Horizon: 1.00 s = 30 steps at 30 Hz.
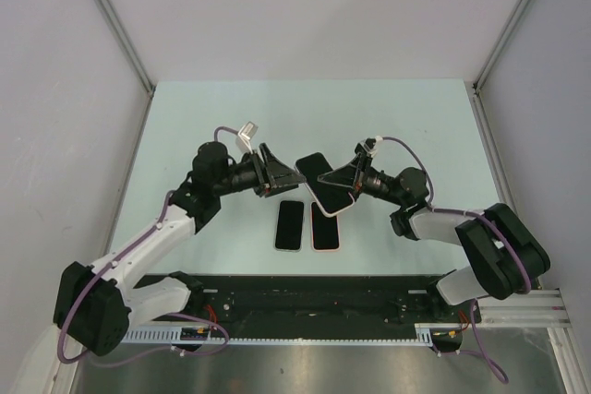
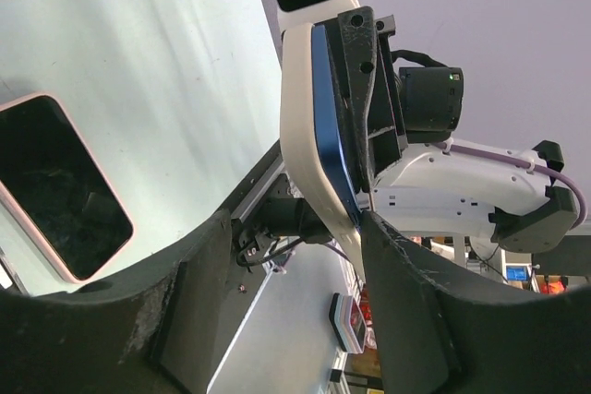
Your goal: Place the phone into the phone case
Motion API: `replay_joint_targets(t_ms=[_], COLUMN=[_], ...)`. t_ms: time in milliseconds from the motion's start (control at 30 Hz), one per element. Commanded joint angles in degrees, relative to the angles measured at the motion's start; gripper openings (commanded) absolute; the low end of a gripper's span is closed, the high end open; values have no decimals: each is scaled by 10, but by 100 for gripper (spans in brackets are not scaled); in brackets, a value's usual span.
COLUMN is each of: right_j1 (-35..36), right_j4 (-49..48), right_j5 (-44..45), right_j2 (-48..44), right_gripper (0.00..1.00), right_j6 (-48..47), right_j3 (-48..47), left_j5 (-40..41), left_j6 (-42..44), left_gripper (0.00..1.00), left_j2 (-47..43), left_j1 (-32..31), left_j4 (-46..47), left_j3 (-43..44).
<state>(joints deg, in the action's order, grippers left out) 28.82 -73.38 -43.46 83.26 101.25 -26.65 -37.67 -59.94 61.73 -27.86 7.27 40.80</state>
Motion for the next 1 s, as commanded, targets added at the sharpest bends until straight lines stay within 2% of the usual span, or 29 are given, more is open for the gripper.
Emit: replay_joint_targets(t_ms=[0,333,400,433,467,500,533,567,700,767,967], right_j1=[5,16,17,16,16,16,16,16,17,14,-8], right_j4=[-181,-180,-179,-179,-178,-174,-167,-154,-123,-97,-43], right_j5=[-8,-7,-9,-10,-12,-16,-16,-17,-14,-14,-11], right_j2=[-23,-25,-26,-25,-25,-22,-23,-22,-34,-40,-64], right_gripper=[13,14,15,17,19,22,29,33,43,44,47], right_j6=[12,12,11,11,10,6,4,-4,-30,-50,-82], right_j3=[-6,6,5,5,5,5,5,6,5,5,5], left_j5=[4,-14,-23,-28,-34,-44,-50,-58,-109,-136,-160], left_j6=[-1,-20,-21,-19,-17,-13,-10,-5,35,67,187], left_gripper=[62,59,47,38,16,8,3,0,0,0,0], left_j2=[15,39,48,51,60,66,70,82,108,116,138], left_j1=[4,21,25,25,25,25,24,25,24,25,25], left_j4=[28,69,70,75,75,74,73,71,53,43,-68], left_j3=[30,27,31,34,38,40,42,49,61,73,120])
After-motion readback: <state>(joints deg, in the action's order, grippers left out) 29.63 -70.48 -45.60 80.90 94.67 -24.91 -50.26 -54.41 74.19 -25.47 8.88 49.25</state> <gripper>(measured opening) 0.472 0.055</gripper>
